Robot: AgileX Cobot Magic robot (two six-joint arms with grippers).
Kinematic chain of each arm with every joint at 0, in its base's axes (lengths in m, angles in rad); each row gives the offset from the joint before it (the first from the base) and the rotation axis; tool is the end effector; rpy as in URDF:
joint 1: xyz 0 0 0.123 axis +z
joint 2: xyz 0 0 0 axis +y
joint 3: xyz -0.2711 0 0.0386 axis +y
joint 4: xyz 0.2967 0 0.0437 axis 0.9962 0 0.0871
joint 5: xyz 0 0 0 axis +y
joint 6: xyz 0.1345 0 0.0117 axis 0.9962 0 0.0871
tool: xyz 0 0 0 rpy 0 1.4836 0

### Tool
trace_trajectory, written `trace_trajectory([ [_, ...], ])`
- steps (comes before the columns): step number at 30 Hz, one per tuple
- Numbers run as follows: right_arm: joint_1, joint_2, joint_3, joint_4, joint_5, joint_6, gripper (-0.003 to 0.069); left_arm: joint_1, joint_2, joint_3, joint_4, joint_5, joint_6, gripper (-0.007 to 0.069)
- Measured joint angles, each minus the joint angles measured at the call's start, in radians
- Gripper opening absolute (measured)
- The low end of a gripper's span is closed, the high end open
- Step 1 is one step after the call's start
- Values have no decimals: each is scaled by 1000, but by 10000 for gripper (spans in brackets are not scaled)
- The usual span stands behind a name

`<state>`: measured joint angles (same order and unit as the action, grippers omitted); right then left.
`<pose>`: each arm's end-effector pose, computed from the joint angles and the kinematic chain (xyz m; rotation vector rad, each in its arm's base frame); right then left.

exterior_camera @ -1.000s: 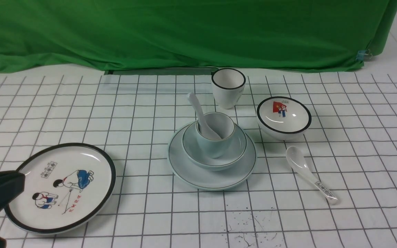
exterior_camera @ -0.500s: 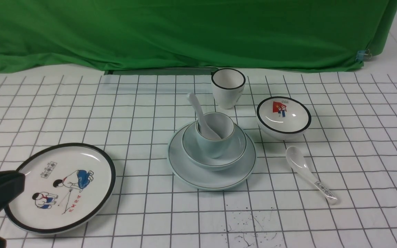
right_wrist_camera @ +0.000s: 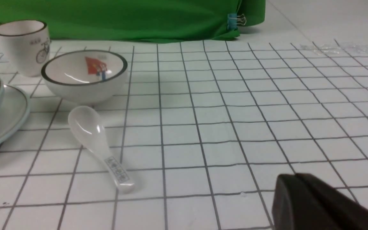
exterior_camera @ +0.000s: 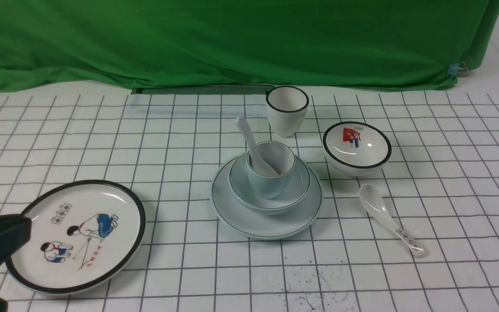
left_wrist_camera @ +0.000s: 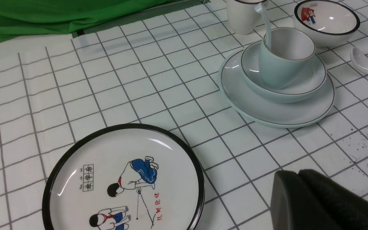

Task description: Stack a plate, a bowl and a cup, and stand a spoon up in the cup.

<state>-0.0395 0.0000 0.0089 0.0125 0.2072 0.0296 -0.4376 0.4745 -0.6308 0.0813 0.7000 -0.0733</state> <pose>0.1597 -0.0060 0.1852 0.0672 1.6984 0.0039 0.1695 -0.0715 0.3113 0.3977 1.9934 -0.2303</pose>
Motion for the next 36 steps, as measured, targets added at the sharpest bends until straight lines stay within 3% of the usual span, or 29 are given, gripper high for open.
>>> trace_trajectory([
  [30, 0, 0, 0, -1, 11, 0, 72, 0, 0, 3, 1, -4, 0, -30],
  [32, 0, 0, 0, -1, 11, 0, 75, 0, -2, 18, -3, -35, 0, -30],
  [36, 0, 0, 0, -1, 11, 0, 85, 22, -75, 148, -50, -312, 17, -30],
])
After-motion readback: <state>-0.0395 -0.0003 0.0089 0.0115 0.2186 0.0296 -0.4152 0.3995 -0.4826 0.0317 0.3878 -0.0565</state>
